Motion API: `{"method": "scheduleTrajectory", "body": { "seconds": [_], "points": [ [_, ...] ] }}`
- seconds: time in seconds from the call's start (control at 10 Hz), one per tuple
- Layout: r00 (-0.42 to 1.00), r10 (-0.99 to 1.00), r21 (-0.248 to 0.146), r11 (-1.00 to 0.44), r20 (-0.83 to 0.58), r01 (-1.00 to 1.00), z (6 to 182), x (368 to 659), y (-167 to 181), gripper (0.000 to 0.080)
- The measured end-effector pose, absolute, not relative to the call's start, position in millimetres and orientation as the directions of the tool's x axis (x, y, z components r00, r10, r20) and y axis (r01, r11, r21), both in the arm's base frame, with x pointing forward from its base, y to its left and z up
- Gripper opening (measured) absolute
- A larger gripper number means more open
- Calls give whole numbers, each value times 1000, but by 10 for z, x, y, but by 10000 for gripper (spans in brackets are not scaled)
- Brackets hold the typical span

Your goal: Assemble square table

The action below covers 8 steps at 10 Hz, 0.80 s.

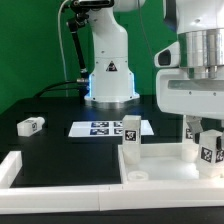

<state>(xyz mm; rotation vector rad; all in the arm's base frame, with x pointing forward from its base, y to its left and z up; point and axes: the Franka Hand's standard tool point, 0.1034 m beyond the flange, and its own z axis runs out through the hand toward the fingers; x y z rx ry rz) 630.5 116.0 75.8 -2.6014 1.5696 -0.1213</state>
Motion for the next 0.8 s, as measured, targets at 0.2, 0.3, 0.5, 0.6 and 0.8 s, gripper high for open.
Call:
{"method": "scheduleTrajectory", "body": {
  "seconds": [0.2,0.3,0.5,0.6,0.8],
  "points": [
    [310,-951,-124,-307,-6,-944,754,6297,1146,298],
    [192,-981,-118,-187,-31,-975,748,6287,1120,298],
    [-183,-972,-81,196,-148,-977,743,6262,1104,294],
    [-348,-915,-74,369,-205,-926,729,6256,1110,293],
    [-473,-843,-53,501,-255,-864,725,6247,1111,293]
  ]
}}
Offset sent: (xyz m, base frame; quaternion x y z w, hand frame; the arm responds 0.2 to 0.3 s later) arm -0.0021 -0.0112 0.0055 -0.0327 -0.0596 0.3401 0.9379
